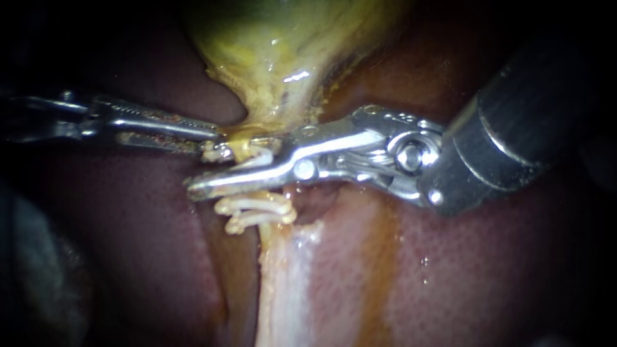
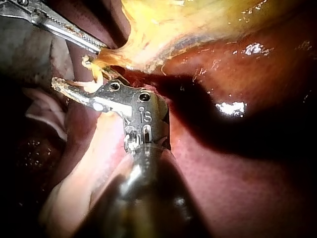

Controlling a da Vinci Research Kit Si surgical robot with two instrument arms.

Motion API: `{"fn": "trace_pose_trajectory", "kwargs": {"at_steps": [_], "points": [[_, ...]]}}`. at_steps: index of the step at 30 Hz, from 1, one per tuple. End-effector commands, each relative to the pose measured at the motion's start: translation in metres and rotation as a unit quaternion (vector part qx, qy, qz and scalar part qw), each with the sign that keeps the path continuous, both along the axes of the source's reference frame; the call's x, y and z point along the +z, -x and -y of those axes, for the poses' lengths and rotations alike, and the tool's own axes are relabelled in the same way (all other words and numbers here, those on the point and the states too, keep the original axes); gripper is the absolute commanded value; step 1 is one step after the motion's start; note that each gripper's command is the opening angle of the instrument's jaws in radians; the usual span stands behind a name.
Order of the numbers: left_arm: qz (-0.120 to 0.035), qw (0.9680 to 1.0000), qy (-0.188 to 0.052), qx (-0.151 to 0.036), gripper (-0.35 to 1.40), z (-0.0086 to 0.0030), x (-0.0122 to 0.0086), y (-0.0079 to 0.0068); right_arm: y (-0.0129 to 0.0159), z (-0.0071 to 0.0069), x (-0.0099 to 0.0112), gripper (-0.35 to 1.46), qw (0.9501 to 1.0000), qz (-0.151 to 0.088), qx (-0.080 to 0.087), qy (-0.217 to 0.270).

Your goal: Clipping third clip left tube

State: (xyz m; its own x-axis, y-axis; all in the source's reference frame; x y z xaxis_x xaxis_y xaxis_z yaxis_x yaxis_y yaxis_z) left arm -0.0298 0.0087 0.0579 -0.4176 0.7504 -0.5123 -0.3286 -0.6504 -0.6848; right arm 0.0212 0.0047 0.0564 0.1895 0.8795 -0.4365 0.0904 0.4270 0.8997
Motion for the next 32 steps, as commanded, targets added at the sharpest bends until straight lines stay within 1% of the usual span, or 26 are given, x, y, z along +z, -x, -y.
{"fn": "trace_pose_trajectory", "kwargs": {"at_steps": [1, 5, 10, 12, 13, 14, 23, 27, 32], "points": [[0.000, 1.0000, 0.000, 0.000, -0.35, 0.0001, 0.0000, 0.0000, 0.0001, -0.0001, 0.0000, 0.34, 1.0000, 0.001, 0.001, -0.006], [0.000, 1.0000, 0.000, 0.000, -0.35, 0.0001, 0.0000, 0.0000, 0.0006, -0.0001, 0.0002, 0.19, 0.9997, 0.005, 0.000, -0.023], [0.000, 1.0000, 0.000, 0.000, -0.35, 0.0001, 0.0000, 0.0000, 0.0010, -0.0001, 0.0003, -0.04, 0.9988, 0.011, -0.001, -0.049], [0.000, 1.0000, 0.000, 0.000, -0.35, 0.0001, 0.0001, 0.0000, 0.0011, -0.0001, 0.0002, -0.17, 0.9981, 0.013, -0.001, -0.060], [0.000, 1.0000, 0.000, 0.000, -0.35, 0.0001, 0.0001, 0.0000, 0.0013, -0.0001, 0.0002, -0.33, 0.9973, 0.015, -0.001, -0.072], [0.000, 1.0000, 0.000, 0.000, -0.35, 0.0001, 0.0001, 0.0000, 0.0014, 0.0000, 0.0002, -0.35, 0.9969, 0.016, -0.001, -0.077], [0.000, 1.0000, 0.001, 0.000, -0.35, 0.0000, 0.0005, 0.0000, 0.0020, 0.0003, 0.0003, -0.35, 0.9969, 0.016, -0.004, -0.077], [-0.001, 1.0000, -0.003, -0.002, -0.35, 0.0000, 0.0010, -0.0002, 0.0020, 0.0004, 0.0003, -0.35, 0.9969, 0.016, -0.004, -0.076], [-0.001, 1.0000, -0.005, -0.004, -0.35, -0.0001, 0.0011, -0.0003, 0.0021, 0.0004, 0.0003, -0.35, 0.9970, 0.015, -0.004, -0.076]]}}
